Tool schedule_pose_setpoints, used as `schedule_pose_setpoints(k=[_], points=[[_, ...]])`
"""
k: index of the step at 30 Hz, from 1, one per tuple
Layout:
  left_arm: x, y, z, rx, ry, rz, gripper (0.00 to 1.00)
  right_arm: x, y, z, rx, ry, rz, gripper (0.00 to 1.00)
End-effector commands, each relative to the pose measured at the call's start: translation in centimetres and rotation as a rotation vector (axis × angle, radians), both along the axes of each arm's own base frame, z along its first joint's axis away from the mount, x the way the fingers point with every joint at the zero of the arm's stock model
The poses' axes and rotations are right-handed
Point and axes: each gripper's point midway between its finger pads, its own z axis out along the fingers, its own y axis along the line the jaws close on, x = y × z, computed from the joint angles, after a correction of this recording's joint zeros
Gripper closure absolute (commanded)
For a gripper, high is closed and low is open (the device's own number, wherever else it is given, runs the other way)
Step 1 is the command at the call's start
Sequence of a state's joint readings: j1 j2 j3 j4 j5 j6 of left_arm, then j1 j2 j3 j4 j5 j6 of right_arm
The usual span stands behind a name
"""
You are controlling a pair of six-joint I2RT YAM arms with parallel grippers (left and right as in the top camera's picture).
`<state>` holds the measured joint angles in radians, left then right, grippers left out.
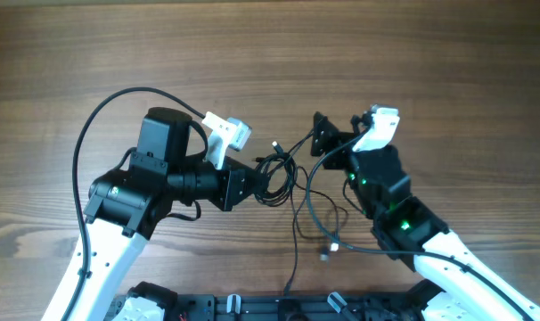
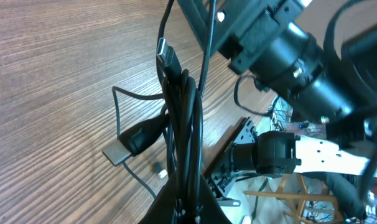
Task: Untangle cables
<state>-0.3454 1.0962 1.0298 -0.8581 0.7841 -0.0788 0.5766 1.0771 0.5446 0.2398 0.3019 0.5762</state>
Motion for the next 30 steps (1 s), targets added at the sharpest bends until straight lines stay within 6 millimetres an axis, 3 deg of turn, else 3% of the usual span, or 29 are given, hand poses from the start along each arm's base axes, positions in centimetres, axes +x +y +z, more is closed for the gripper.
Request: schedule_pose_setpoints(k=[1, 7, 9, 12, 14, 18, 20, 22, 27, 30], points=[[-0.8, -0.3, 0.2, -0.015, -0.011, -0.054, 0.96, 1.8, -5.2, -0.7, -0.023, 0.025, -0.162, 0.12], [-0.6, -0.1, 0.0, 0.002, -0.012, -0.042, 0.96, 2.3, -14.2, -3.1, -0.063, 0.129, -0.406, 0.08], [-0.5, 0.0, -0.2, 0.010, -0.015, -0.036, 0.96, 2.1, -16.3, -3.7, -0.067, 0.161, -0.459, 0.08], [-0.1, 0.2, -0.4, 0.032, -0.027, -0.017, 0.96, 1.8, -17.4, -4.5, -0.056, 0.199, -0.458, 0.02], [0.5, 0.6, -0.7, 0.061, -0.044, 0.009, 0.96, 2.0, -16.3, -4.7, -0.066, 0.207, -0.366, 0.00], [2.1, 1.3, -0.9, 0.117, -0.107, 0.066, 0.96, 1.5, -10.2, -4.7, -0.019, 0.211, 0.003, 0.00], [3.7, 2.4, -1.4, 0.185, -0.147, 0.145, 0.96, -0.2, -6.3, -4.6, 0.075, 0.241, 0.232, 0.00], [5.0, 3.6, -1.6, 0.231, -0.138, 0.260, 0.96, -1.9, -4.1, -4.6, 0.141, 0.279, 0.372, 0.01], [6.8, 5.4, -1.8, 0.274, -0.119, 0.436, 0.96, -5.5, -1.8, -5.8, 0.250, 0.423, 0.528, 0.00], [6.8, 5.4, -1.8, 0.273, -0.122, 0.436, 0.96, -7.0, -0.3, -4.8, 0.294, 0.408, 0.661, 0.01]])
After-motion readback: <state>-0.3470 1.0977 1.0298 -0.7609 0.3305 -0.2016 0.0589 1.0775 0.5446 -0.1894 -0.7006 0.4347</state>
